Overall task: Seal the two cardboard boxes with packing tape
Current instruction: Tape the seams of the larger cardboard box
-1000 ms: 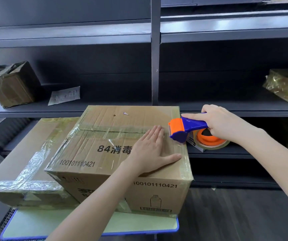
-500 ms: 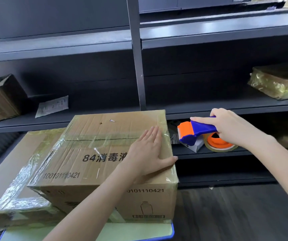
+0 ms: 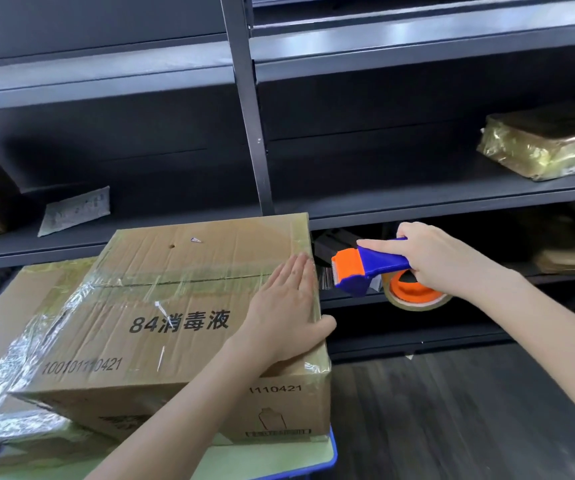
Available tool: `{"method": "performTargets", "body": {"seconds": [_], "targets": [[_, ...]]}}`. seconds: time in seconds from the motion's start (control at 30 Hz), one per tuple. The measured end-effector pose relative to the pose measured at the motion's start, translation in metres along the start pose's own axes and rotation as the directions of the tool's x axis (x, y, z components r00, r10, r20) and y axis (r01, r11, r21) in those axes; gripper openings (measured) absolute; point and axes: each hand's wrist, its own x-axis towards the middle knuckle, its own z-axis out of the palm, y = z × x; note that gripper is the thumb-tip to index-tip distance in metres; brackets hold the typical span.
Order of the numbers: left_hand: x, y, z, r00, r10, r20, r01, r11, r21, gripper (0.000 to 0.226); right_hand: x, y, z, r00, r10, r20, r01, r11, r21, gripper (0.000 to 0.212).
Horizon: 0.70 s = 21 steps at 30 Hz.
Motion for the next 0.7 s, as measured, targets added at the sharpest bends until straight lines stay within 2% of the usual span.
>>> {"method": "performTargets", "body": {"seconds": [0.37,0.7], "targets": [[0.000,0.001,0.002,1.000,0.003,-0.007,-0.003,1.000,-0.003,0.082,-0.004,0.013,-0.002,1.000,-0.015,0.010,0.015,0.999,0.031,0.080],[-0.001,0.000,0.004,1.000,0.003,-0.024,-0.003,1.000,-0.006,0.081,0.001,0.002,-0.002,0.994,-0.018,0.112,0.032,0.991,-0.127,0.081]]}}
